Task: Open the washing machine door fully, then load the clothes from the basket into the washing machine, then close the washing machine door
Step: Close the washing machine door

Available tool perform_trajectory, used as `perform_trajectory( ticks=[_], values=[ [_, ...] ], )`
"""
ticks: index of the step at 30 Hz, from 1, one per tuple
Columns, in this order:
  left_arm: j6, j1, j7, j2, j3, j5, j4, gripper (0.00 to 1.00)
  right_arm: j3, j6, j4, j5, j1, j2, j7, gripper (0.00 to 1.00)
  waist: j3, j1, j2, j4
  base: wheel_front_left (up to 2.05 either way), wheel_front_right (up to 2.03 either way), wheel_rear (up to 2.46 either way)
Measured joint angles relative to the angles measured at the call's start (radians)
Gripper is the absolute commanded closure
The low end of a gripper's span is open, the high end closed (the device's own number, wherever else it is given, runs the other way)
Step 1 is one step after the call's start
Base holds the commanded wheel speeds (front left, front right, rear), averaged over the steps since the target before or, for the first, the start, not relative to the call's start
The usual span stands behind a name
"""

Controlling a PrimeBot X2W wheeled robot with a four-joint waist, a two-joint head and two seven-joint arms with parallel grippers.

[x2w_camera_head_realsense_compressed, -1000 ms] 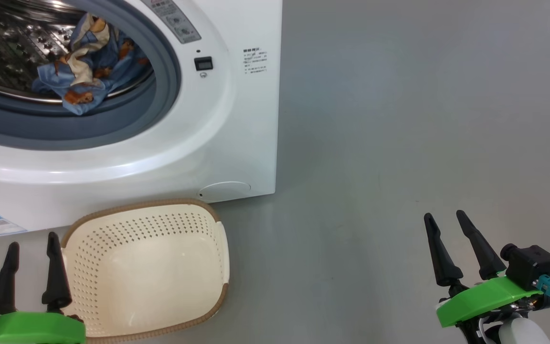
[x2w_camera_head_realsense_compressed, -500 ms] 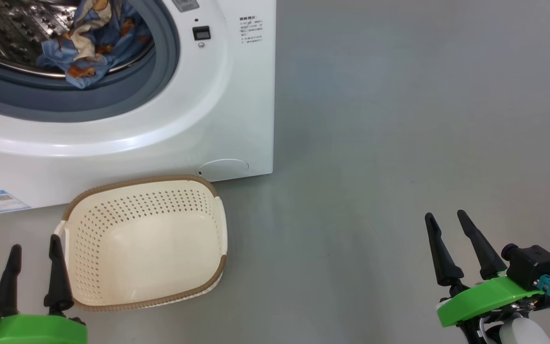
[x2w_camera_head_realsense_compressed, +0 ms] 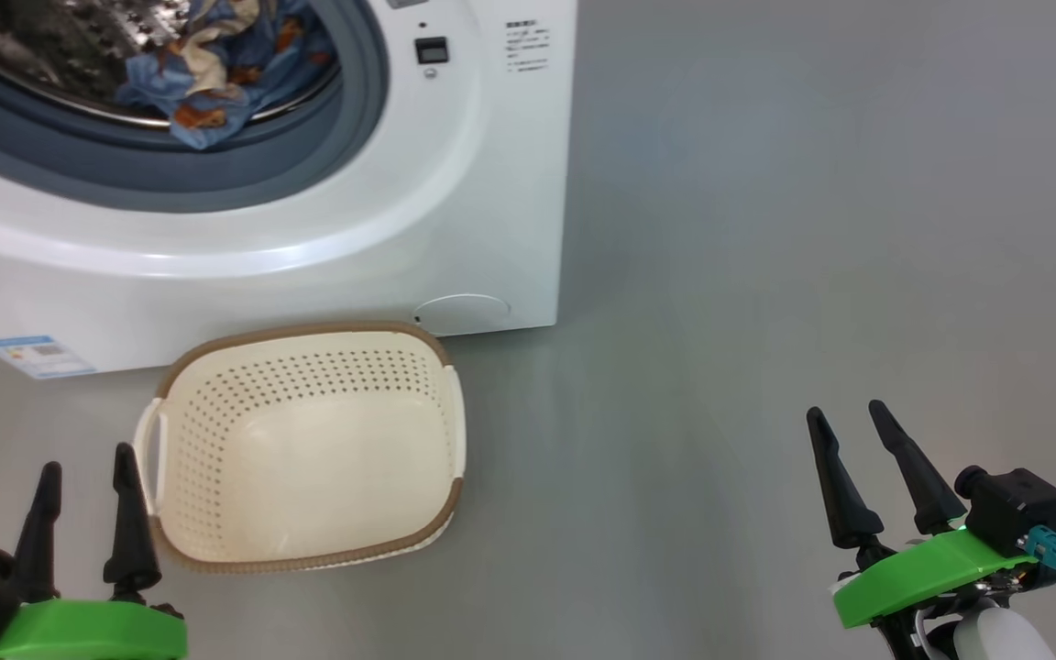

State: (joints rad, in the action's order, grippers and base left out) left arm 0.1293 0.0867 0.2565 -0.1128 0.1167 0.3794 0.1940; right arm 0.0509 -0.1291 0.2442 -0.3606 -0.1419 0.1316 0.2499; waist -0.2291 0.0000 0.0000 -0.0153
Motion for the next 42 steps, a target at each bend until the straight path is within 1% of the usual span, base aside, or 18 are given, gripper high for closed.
perform_trajectory(
  ticks=[5,14,15,20,28,36,42],
  values=[
    [0.000,0.000,0.000,0.019,0.003,0.005,-0.004,0.00,0.017,0.000,0.001,0.000,-0.002,0.012,0.000,0.00,0.002,0.0000,0.0000,0.046,0.00,0.00,0.00],
    [0.000,-0.008,0.000,0.046,0.019,0.015,-0.007,0.00,0.095,0.000,0.022,0.000,-0.041,0.037,0.000,0.00,0.014,0.0000,0.0000,0.147,0.00,0.00,0.00],
    [0.000,-0.008,0.000,0.046,0.019,0.015,-0.007,0.00,0.095,0.000,0.022,0.000,-0.041,0.037,0.000,0.00,0.014,0.0000,0.0000,0.147,0.00,0.00,0.00],
    [0.000,-0.033,0.000,0.063,0.025,0.015,-0.009,0.00,0.132,0.000,0.039,-0.001,-0.043,0.054,0.000,0.00,0.027,0.0000,0.0000,0.213,0.00,0.00,0.00],
    [0.000,-0.078,0.000,0.072,0.025,0.015,-0.008,0.00,0.195,0.000,0.064,-0.012,-0.042,0.068,0.000,0.00,0.062,0.0000,0.0000,0.324,0.00,0.00,0.00],
    [0.000,-0.111,0.000,0.076,0.036,0.015,-0.008,0.00,0.227,0.000,0.075,-0.022,-0.042,0.077,0.000,0.00,0.097,0.0000,0.0000,0.423,0.00,0.00,0.00],
    [0.000,-0.129,0.000,0.076,0.037,0.028,-0.010,0.00,0.231,0.000,0.077,-0.022,-0.042,0.078,0.000,0.00,0.113,0.0000,0.0000,0.483,0.00,0.00,0.00]
  ],
)
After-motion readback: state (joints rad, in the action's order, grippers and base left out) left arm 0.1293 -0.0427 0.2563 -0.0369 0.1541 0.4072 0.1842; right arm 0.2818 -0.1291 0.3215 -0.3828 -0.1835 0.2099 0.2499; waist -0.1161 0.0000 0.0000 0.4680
